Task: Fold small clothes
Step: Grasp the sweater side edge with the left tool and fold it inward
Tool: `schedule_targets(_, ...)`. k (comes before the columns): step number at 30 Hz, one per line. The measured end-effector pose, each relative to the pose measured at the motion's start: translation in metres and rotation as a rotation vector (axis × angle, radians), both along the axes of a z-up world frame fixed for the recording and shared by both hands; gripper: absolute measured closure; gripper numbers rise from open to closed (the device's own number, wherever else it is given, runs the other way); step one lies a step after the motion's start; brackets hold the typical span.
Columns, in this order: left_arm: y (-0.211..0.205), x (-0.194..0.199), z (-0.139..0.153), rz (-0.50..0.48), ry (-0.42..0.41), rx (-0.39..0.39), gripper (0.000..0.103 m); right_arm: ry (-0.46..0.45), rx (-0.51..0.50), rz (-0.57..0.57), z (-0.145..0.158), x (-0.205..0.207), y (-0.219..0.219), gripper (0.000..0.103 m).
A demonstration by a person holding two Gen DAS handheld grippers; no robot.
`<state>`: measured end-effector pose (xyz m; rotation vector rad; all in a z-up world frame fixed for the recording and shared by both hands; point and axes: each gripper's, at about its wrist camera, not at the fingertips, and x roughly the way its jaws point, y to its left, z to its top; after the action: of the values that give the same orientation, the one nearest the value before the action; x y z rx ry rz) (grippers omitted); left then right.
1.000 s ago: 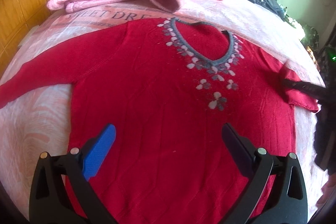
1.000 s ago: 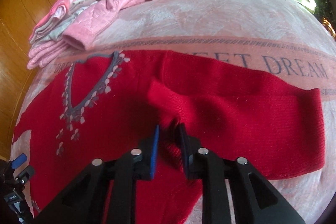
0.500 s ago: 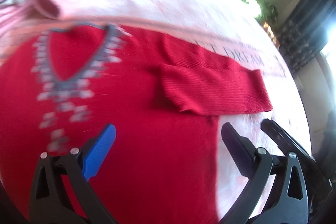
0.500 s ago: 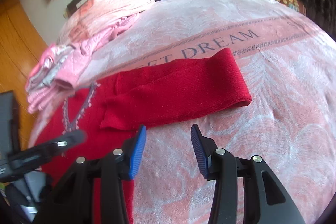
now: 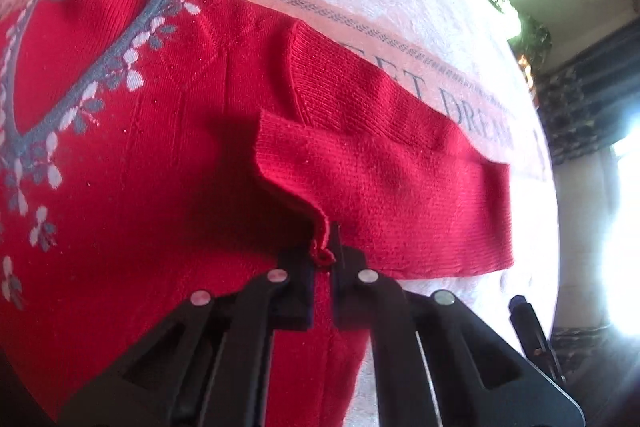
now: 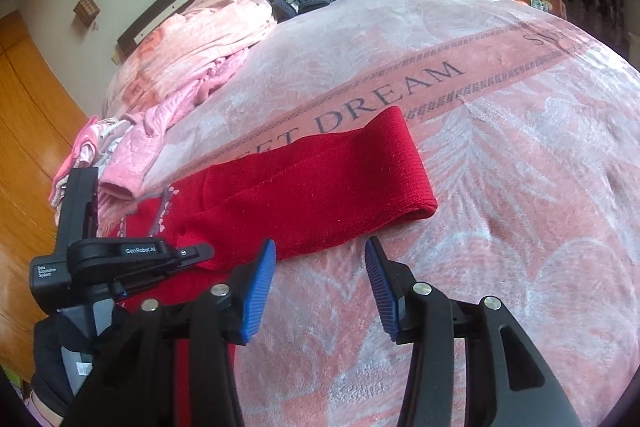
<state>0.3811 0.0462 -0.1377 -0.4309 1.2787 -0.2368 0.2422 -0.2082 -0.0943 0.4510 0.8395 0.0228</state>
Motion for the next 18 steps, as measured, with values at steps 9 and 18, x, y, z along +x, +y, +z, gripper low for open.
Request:
schedule_targets(9, 0.043, -0.028, 0.059, 0.098, -0.243, 0.003, 0.1, -0.009, -0.04, 0.015, -0.004, 0.004, 0.013, 0.055)
schedule_targets(18, 0.164, -0.059, 0.112, 0.242, -0.346, 0.17, 0.101, 0.007, -0.086, 0.041, -0.013, 0.011, 0.033, 0.055)
